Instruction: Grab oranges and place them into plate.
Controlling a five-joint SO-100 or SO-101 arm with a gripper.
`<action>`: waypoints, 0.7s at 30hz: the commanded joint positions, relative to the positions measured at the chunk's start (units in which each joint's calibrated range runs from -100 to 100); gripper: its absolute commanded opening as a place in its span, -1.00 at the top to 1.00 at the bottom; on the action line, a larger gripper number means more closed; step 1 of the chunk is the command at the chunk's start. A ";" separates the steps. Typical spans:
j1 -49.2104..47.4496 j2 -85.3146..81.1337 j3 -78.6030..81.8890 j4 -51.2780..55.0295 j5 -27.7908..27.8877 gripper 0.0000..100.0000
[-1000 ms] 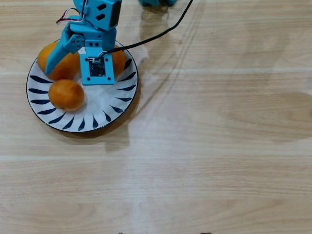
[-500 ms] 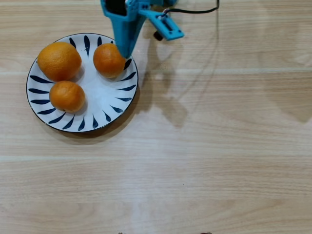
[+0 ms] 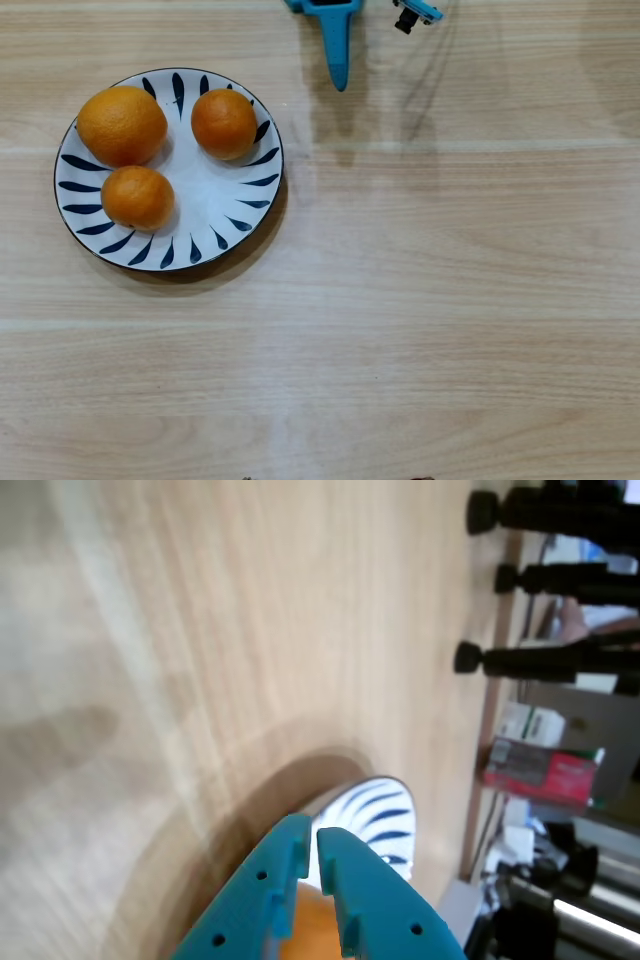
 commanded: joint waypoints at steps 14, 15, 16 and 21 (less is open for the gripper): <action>-2.30 -3.72 12.96 6.04 3.96 0.96; -2.30 -3.72 12.87 6.12 3.96 0.96; -2.30 -3.72 12.78 6.21 3.96 0.96; -2.38 -3.72 12.87 6.29 3.49 0.96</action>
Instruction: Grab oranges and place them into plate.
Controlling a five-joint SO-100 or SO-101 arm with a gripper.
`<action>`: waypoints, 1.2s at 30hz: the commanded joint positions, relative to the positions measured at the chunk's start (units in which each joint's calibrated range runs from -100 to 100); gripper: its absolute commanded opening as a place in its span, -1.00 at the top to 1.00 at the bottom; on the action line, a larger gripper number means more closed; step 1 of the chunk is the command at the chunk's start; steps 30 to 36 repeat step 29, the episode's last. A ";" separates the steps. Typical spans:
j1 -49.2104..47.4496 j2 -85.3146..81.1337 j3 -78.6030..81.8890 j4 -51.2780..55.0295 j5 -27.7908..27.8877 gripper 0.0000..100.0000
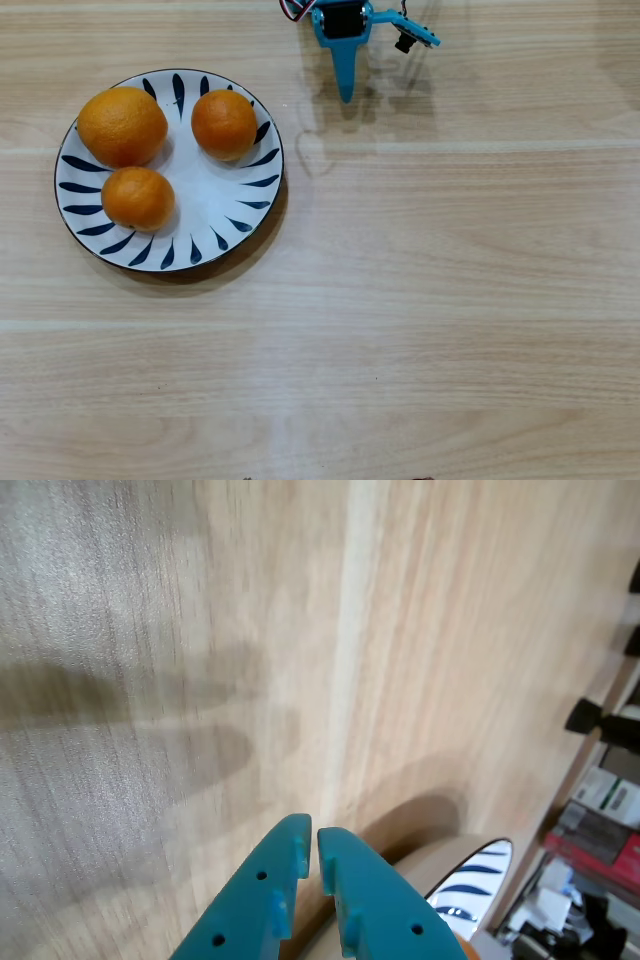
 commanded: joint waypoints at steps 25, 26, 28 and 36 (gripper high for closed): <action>0.06 -0.68 0.85 -0.51 0.10 0.96; 0.06 -0.68 0.85 -0.51 0.10 0.96; 0.06 -0.68 0.85 -0.51 0.10 0.96; 0.06 -0.68 0.85 -0.51 0.10 0.96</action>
